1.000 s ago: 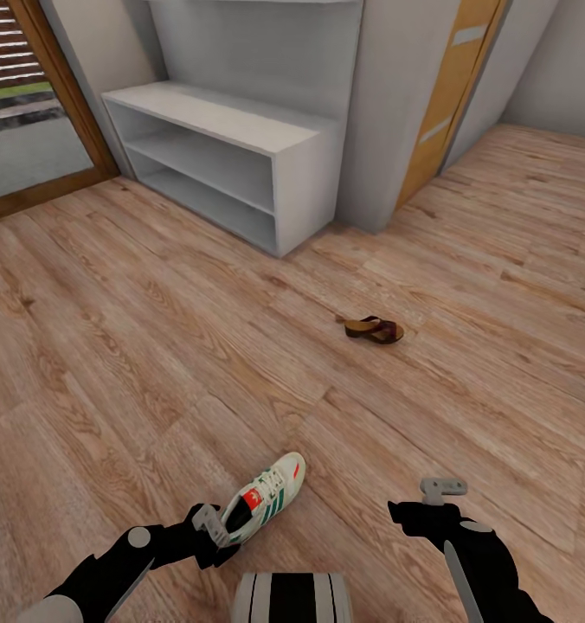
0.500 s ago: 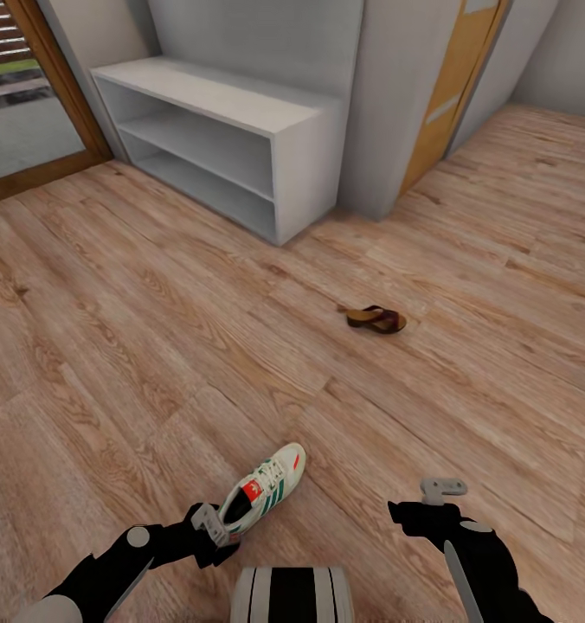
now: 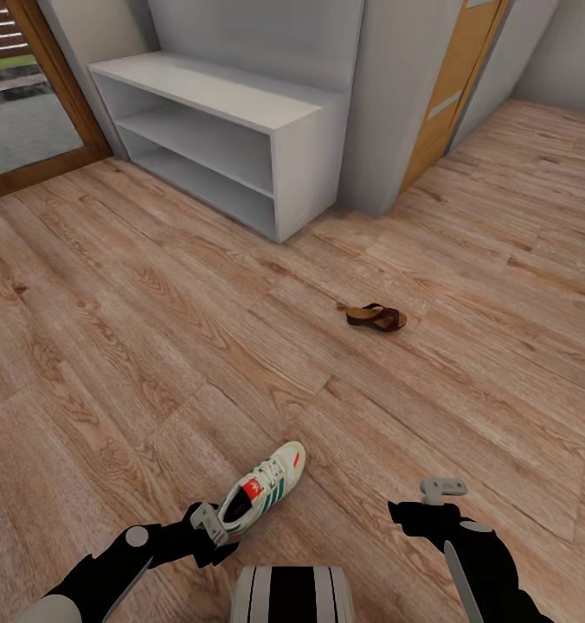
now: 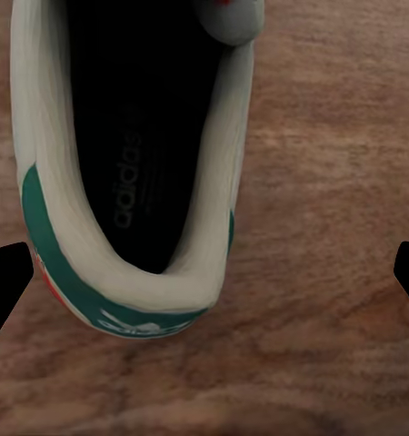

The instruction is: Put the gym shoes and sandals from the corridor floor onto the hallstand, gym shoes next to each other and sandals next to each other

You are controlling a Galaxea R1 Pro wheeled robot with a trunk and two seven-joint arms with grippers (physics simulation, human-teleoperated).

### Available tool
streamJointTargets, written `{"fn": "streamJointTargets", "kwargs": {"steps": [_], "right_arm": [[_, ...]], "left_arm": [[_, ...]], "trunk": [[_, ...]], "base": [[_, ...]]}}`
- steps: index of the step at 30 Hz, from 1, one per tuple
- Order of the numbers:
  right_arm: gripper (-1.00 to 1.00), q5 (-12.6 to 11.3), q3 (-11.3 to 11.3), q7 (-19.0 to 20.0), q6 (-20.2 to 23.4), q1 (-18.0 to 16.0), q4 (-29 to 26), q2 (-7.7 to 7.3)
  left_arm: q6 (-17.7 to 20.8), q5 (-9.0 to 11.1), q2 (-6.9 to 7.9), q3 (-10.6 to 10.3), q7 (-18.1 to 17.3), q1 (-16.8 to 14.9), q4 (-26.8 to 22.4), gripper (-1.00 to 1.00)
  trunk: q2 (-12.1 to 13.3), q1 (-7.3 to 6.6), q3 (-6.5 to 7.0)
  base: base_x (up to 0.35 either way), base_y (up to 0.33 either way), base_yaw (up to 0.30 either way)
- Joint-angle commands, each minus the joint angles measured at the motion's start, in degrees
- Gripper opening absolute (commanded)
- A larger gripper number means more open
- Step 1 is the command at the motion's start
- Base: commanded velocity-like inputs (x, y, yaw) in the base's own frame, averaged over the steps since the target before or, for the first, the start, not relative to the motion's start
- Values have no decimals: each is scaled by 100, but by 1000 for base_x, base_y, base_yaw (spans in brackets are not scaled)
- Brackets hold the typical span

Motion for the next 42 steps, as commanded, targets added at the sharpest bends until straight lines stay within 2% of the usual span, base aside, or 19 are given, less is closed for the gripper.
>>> {"fn": "streamJointTargets", "kwargs": {"steps": [1, 11, 17, 27, 33, 42], "right_arm": [[100, -1, -1, 3, 26, -2, -6, -1], [100, -1, -1, 4, 25, -2, -6, -1], [100, -1, -1, 4, 28, -2, -6, 1], [100, 0, -1, 4, 28, -2, -6, 0], [100, -1, -1, 4, 27, -2, -6, -1], [100, -1, -1, 4, 28, -2, -6, 1]], "left_arm": [[-36, -29, 6, -15, 8, -4, -3, 100], [-36, -34, 12, 131, 25, -7, -3, 100], [-36, -34, 12, 160, 169, -8, -3, 100], [-36, -35, 4, 157, 200, -8, -3, 100], [-36, -35, 2, 156, 201, -8, -5, 100], [-36, -35, 10, 162, 207, -49, -11, 100]], "trunk": [[-1, -1, -3], [-1, -1, -3], [-1, -1, -3], [-15, 25, -225], [-15, 25, -225], [-25, 45, -402]], "base": [[0, 0, 0], [0, 0, 0], [0, 0, 0], [0, 0, 0], [0, 0, 0], [0, 0, 0]]}}
